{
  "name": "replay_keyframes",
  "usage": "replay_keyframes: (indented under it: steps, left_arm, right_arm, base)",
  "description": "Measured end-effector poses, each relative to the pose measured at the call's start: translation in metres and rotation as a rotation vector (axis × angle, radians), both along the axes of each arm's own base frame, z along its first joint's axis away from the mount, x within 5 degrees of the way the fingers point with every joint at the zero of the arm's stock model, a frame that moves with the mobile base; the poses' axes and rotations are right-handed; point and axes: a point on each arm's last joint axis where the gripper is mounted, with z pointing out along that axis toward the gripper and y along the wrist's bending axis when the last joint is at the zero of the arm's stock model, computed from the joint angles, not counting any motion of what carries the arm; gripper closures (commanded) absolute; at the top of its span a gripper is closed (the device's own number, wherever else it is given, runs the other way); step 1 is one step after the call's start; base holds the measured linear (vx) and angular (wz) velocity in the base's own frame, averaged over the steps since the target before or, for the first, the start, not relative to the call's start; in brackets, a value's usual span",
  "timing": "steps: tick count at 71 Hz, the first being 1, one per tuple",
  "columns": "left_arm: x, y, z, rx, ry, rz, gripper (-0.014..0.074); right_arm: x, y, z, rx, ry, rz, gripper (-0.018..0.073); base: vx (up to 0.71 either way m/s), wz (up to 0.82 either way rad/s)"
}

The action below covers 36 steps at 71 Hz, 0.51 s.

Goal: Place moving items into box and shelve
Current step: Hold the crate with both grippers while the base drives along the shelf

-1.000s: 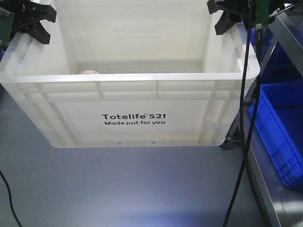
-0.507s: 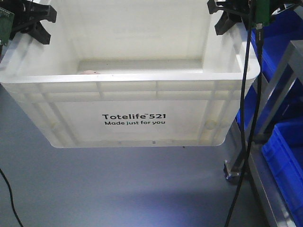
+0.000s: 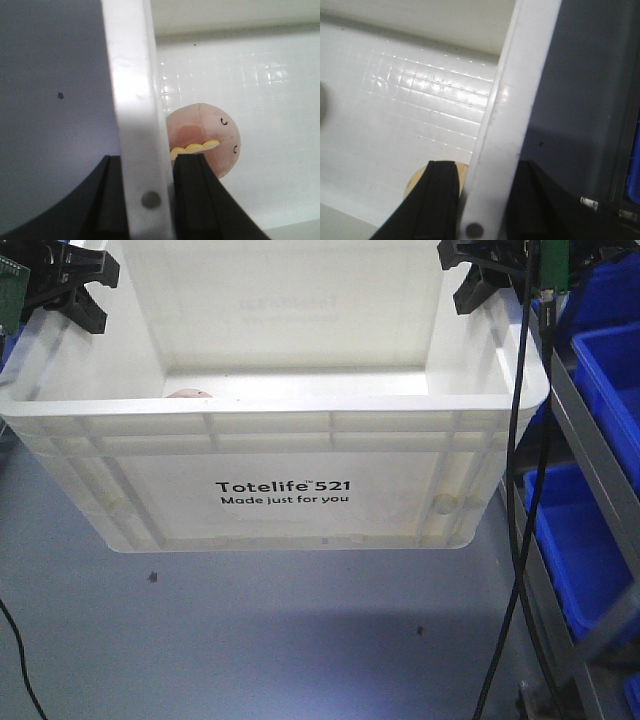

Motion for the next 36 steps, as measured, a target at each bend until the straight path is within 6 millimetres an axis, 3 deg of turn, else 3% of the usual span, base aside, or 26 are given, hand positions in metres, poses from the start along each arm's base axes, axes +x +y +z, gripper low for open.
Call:
replay_keyframes:
  steps: [36]
  left_arm:
    - [0.0000, 0.0001, 0.0000, 0.001, 0.000, 0.000, 0.0613]
  right_arm:
    - [0.0000, 0.0000, 0.0000, 0.000, 0.000, 0.000, 0.0571]
  base:
    - [0.48, 0.08]
